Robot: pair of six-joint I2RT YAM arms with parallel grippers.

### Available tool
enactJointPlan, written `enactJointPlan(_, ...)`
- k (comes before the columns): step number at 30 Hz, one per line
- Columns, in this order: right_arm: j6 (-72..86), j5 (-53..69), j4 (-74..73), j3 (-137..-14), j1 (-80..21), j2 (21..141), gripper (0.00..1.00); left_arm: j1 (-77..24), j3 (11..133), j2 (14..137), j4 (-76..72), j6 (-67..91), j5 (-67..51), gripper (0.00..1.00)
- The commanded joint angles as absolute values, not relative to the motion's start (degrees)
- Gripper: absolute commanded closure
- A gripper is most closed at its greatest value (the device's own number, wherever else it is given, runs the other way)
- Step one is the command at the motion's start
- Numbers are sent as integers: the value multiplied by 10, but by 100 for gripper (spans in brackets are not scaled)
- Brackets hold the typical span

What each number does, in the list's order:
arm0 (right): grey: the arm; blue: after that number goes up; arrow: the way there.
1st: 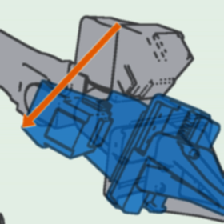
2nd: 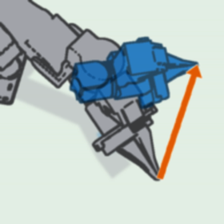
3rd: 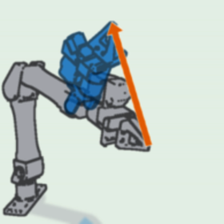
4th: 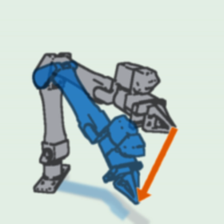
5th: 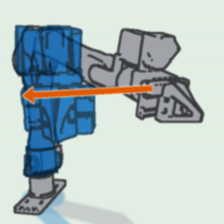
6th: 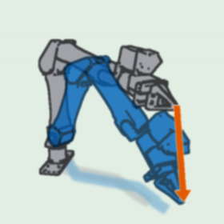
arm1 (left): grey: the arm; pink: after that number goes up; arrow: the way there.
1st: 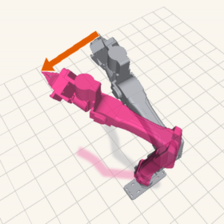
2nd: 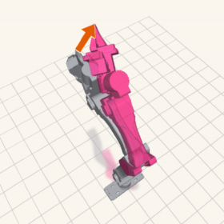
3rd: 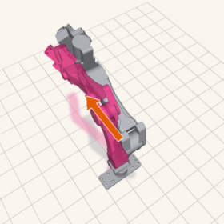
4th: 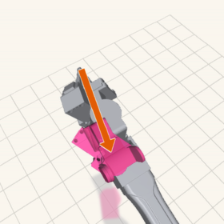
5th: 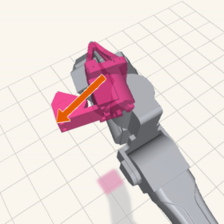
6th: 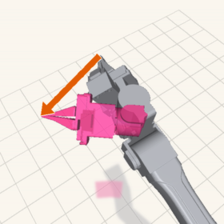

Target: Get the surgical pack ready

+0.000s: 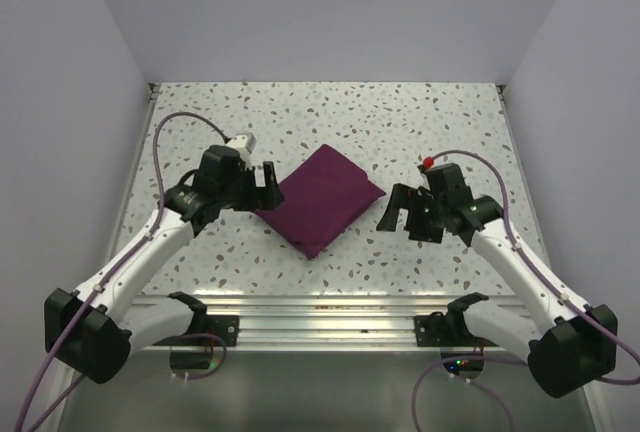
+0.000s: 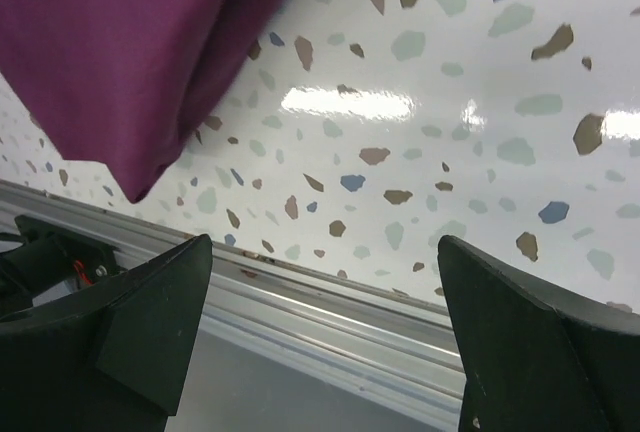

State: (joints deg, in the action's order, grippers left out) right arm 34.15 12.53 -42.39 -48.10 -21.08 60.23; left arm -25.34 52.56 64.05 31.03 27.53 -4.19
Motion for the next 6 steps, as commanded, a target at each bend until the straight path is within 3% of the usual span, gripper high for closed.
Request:
enactJointPlan(1,384,131,-384,-435,-213,559,1,-243,500,597,285,301,-10,0)
enactJointPlan(6,395,139,-282,-360,-211,487,1,-240,461,522,239,308,-2,0)
